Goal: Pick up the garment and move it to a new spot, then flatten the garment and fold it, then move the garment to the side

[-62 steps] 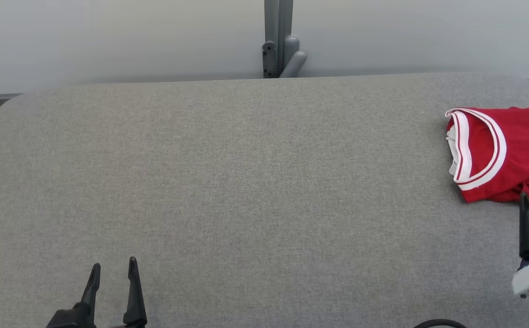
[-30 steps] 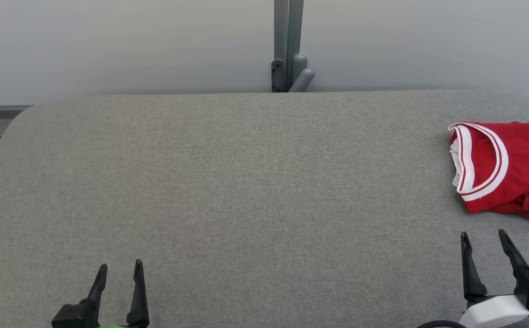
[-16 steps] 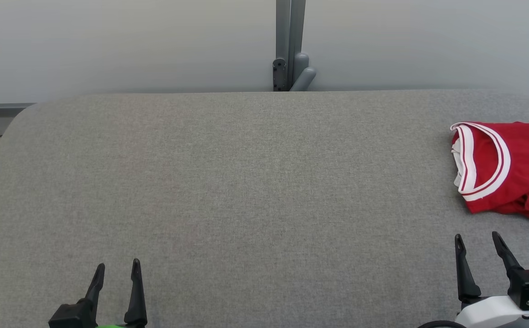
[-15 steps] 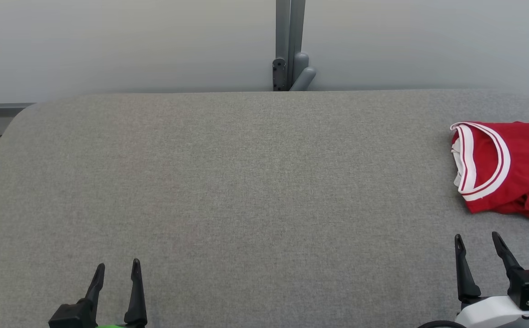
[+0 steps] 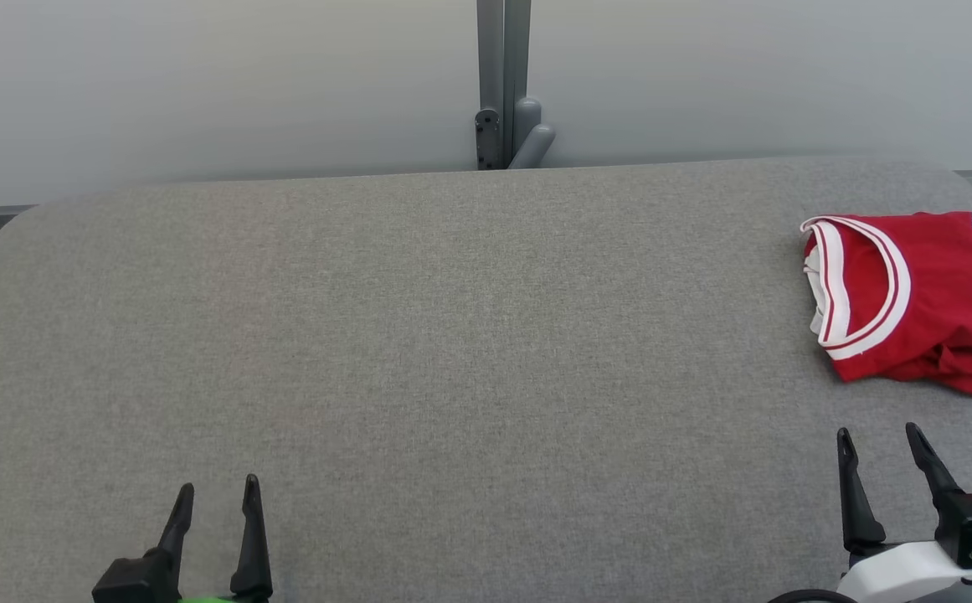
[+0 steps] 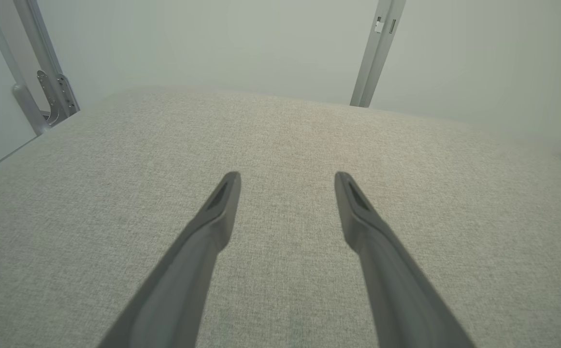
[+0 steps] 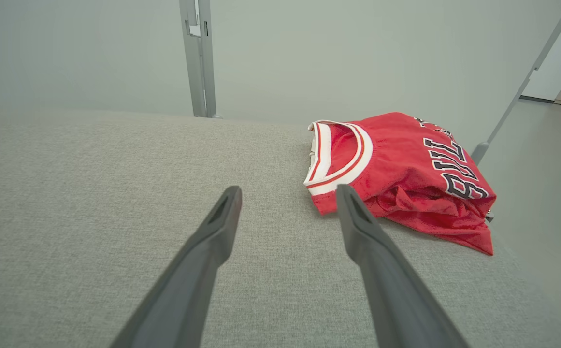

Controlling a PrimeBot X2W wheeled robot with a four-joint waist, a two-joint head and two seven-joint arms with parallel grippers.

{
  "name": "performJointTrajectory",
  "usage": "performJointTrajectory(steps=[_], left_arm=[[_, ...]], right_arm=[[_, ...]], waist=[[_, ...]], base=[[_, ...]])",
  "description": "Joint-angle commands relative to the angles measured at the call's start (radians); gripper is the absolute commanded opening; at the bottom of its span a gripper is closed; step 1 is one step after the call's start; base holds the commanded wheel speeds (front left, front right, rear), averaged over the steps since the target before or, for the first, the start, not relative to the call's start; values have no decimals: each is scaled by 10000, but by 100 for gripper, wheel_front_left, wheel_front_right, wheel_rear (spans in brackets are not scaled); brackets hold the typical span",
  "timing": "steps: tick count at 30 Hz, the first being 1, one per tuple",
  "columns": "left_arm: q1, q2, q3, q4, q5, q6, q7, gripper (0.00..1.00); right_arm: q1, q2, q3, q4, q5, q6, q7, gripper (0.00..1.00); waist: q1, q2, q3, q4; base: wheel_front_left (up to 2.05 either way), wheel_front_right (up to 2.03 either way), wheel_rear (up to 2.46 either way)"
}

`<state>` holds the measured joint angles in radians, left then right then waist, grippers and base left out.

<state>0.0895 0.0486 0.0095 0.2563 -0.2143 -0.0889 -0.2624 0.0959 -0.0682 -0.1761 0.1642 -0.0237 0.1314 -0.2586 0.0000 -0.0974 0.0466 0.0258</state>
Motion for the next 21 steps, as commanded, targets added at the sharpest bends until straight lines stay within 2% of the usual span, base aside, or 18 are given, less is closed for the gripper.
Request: performJointTrajectory(steps=[1,2,7,12,21], left_arm=[[-23,37,-11,-16,30,-45,-26,100],[6,-2,-29,40,18,-2,2,0],[75,-47,-44,468,-125,-7,131,0],[-203,-42,98,530,-1071,-15,439,0],[-489,-33,178,395,-2700,29,813,0]], right_arm=[[-72,-46,54,-65,7,-15,-65,100],[2,-17,55,-1,3,2,5,0],[1,125,15,454,185,4,110,0],[-320,126,-86,648,1255,3,482,0],[-621,128,52,728,3174,1,848,0]], waist=[[0,0,-10,2],[0,0,-8,0],[0,1,-5,-4],[0,19,-11,-14],[0,0,48,-33]], base=[[0,0,0],[0,0,0],[0,0,0],[0,0,0],[0,0,0]])
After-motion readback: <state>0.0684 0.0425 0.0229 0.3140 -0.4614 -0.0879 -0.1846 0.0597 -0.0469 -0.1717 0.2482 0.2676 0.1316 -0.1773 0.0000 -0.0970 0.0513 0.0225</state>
